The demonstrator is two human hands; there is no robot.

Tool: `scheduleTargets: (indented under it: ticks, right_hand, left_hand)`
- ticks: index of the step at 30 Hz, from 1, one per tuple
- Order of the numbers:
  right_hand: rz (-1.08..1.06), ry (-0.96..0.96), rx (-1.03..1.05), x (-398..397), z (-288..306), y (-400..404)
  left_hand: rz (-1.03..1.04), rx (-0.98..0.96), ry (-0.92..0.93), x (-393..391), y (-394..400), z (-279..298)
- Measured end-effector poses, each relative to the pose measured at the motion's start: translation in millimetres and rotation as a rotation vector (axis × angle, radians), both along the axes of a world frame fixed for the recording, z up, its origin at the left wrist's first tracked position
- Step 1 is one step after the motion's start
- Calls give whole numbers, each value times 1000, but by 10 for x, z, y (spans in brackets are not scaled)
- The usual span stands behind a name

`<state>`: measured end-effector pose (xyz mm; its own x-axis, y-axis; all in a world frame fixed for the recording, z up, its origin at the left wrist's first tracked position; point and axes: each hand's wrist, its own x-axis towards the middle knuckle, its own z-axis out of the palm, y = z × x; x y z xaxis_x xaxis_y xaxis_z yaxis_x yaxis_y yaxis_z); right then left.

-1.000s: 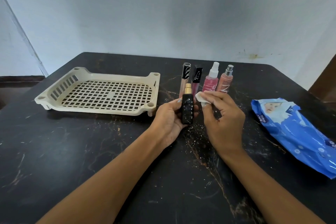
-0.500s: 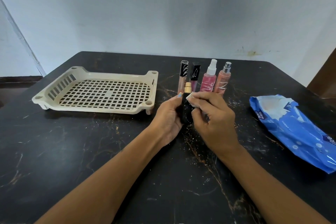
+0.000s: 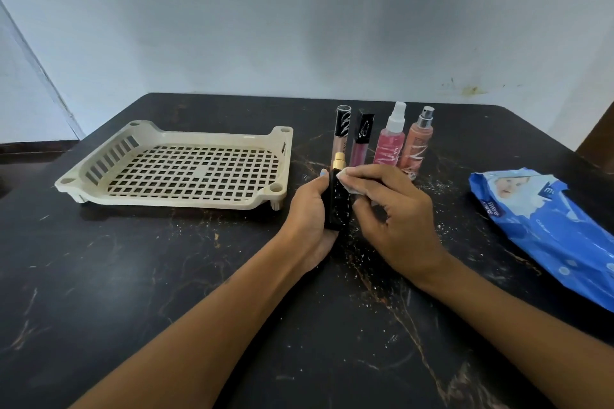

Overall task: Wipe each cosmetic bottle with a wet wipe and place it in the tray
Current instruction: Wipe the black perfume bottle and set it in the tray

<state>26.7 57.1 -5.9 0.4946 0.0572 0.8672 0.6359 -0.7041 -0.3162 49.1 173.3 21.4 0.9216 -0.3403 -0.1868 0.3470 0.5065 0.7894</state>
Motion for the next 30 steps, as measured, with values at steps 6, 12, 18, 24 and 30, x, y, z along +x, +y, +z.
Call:
scheduleTargets:
  ticks: [6,12,18,24,30]
  right_hand:
    - [-20,-71,-53,-11,-11,7]
    - [-54,-49,-32,-19,-3,27]
    - [-60,-43,11,-13,0,18]
    - [-54,-45,-29,-74,-12,-7]
    - [-52,-37,-72,-92,1,-12]
  left_hand:
    - [15,-38,-19,4,-13,-39]
    - [37,-66,-14,43,-46,-57]
    - [36,-91,-24,80,-59,-76]
    - [29,-46,-72,75,-50,-62]
    - [14,-33,-75,76,-43,-56]
